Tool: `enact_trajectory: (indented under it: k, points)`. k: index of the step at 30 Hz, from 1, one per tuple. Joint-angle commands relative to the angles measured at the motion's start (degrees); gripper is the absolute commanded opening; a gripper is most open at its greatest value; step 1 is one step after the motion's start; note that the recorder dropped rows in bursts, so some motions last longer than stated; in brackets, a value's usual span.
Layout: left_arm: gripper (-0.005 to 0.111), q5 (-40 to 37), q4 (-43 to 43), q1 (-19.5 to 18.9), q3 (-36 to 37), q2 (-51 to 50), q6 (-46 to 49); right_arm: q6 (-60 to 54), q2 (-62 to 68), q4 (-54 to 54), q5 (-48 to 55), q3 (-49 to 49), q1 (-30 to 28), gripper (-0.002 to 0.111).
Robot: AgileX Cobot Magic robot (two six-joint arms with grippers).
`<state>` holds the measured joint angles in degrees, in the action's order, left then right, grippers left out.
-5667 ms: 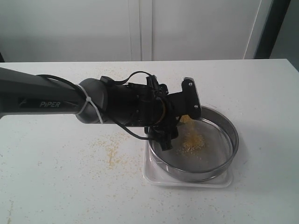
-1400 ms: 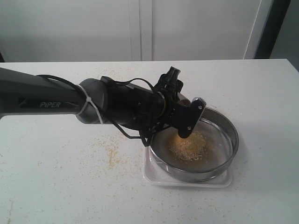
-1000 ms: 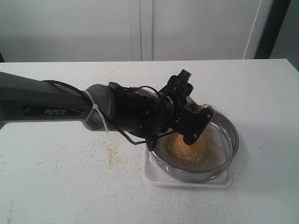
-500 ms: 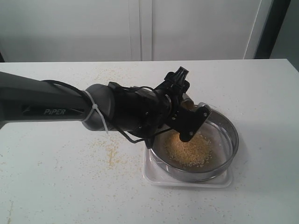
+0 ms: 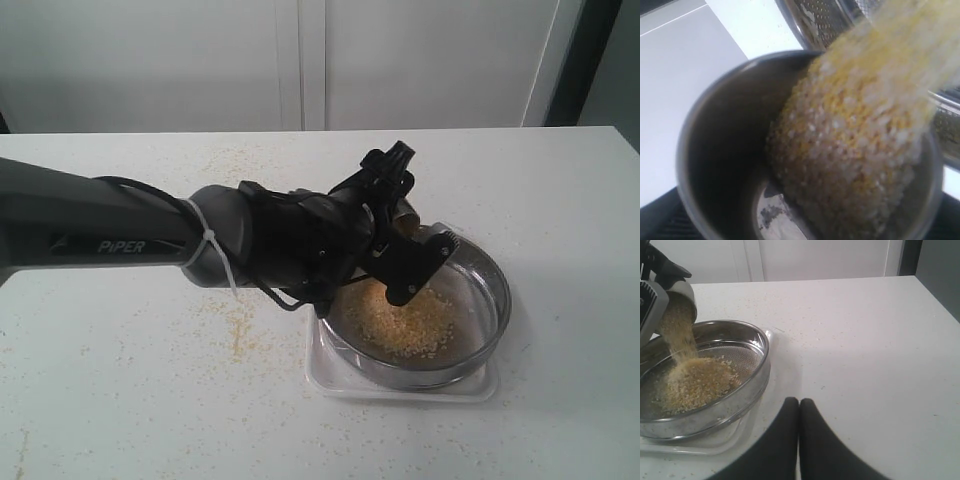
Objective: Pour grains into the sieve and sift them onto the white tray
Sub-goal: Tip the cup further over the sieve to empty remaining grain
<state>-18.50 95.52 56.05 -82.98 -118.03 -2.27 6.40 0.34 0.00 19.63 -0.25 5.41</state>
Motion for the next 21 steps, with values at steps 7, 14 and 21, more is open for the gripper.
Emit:
enact_trajectory:
  k: [7,14,21]
  points:
    - [0.0,-3.5,4.3,0.6,-0.4,0.6,-0.5,-0.1,-0.3,-0.4,-0.1,0.3,0.3,0.0]
    - [0.0,-3.7,4.4,0.6,-0.4,0.6,-0.5,-0.1,-0.3,-0.4,-0.1,0.3,0.3,0.0]
    - [0.0,-4.2,4.4,0.6,-0.4,0.6,-0.5,-0.1,-0.3,-0.4,-0.1,0.3,0.3,0.0]
